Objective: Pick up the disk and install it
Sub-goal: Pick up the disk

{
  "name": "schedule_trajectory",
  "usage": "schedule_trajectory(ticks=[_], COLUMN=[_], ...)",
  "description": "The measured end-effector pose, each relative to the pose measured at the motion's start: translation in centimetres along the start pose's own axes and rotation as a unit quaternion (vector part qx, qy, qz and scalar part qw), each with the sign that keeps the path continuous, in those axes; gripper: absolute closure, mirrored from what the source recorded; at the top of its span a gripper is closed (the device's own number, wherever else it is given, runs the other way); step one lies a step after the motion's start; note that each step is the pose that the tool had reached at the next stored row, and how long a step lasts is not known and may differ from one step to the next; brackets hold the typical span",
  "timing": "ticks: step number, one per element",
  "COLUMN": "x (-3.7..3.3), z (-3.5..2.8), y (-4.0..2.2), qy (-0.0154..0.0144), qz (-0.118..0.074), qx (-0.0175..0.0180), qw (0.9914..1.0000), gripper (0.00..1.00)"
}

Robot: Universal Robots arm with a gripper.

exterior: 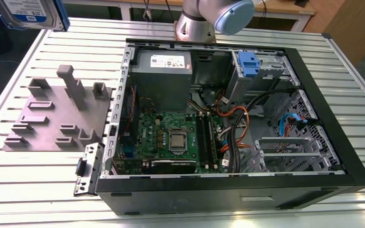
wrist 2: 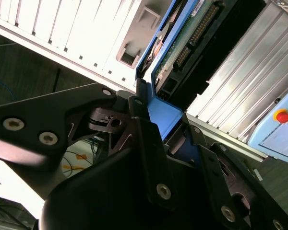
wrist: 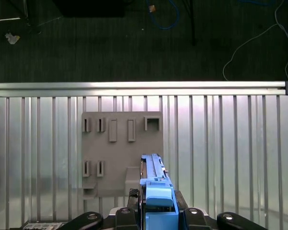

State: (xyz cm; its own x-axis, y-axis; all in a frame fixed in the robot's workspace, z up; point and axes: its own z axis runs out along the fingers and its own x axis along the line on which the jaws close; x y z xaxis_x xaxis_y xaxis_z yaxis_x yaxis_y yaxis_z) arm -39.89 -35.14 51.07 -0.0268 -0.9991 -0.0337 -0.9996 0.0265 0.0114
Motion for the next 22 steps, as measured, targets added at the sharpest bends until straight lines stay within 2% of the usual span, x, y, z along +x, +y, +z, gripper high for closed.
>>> schedule_trajectory(ticks=[4,8,11,18,22], x=[0.07,0.06,0.1,1.39,1.55], z=[-0.01,-0.01,-0.02,-0.06,-0.07], y=[-0.18,-0.77,-0.99,-1.18,-1.37], qy=[0.0001,0.0001,0.0005,0.0014,0.0014], qz=[0.0,0.0,0.0,0.0,0.0], qx=[0.0,0.0,0.0,0.0,0.0], qw=[1.0,1.0,1.0,1.0,1.0], gripper=[0.63,0.63,0.63,0.63,0.63])
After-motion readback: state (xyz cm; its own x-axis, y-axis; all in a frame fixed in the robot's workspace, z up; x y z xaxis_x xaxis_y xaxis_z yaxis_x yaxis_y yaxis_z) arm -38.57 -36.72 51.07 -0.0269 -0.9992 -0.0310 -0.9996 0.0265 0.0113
